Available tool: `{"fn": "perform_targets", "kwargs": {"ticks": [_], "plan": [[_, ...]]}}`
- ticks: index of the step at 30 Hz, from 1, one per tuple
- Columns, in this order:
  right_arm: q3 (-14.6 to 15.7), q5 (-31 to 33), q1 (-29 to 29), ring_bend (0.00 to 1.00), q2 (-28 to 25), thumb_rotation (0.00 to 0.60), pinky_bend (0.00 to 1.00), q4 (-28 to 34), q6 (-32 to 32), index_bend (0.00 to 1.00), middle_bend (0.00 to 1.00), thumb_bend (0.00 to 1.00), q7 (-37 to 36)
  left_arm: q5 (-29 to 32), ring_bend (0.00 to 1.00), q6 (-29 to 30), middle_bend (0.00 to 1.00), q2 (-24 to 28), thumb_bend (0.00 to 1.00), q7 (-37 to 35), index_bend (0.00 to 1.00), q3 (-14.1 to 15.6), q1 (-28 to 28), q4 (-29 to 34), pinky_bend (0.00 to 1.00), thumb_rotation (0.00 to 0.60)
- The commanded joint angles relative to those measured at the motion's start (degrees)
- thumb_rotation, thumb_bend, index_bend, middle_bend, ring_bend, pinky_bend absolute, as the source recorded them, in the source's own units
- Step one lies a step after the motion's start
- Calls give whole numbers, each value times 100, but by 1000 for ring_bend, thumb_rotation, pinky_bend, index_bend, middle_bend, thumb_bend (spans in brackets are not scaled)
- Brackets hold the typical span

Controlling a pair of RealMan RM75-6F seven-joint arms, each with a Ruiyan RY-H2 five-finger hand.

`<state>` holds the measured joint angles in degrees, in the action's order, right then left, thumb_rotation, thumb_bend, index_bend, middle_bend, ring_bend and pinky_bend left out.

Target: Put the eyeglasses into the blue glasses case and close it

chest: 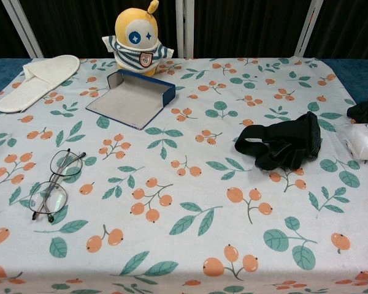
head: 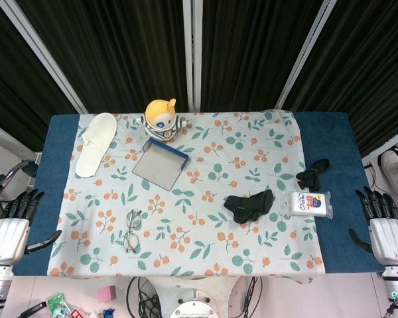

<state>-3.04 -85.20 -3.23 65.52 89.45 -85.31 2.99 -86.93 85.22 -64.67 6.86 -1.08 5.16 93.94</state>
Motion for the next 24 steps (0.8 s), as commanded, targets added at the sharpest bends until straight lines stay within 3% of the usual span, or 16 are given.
{"fn": "perform_targets", "kwargs": {"ticks": [1, 10, 16, 20, 24], "plan": [[-8, -6, 16, 0, -7, 600, 0, -8, -33, 0, 0, 178, -18, -21, 49, 2, 43, 2, 93, 1, 55, 1, 5, 3, 144, 41], [-53, 51, 94, 0, -91, 600, 0, -17, -134, 0, 0, 178, -161, -149, 50, -95, 43, -17, 94, 82, 55, 0, 116, 86, 144, 39], [-115, 147, 107, 0, -115, 600, 0, -50, -130, 0, 0, 179, -232, -217, 49, -468, 43, 21, 93, -60, 55, -95, 438, 129, 144, 38], [-128, 139, 101, 0, -124, 600, 0, -88, -131, 0, 0, 179, -239, -365, 50, -953, 43, 55, 93, -275, 55, -278, 940, 78, 144, 53], [-121, 109, 171, 0, -174, 600, 0, -78, -237, 0, 0, 181, -348, -416, 50, -1709, 42, -128, 95, -341, 55, -564, 1699, -198, 145, 134]]}}
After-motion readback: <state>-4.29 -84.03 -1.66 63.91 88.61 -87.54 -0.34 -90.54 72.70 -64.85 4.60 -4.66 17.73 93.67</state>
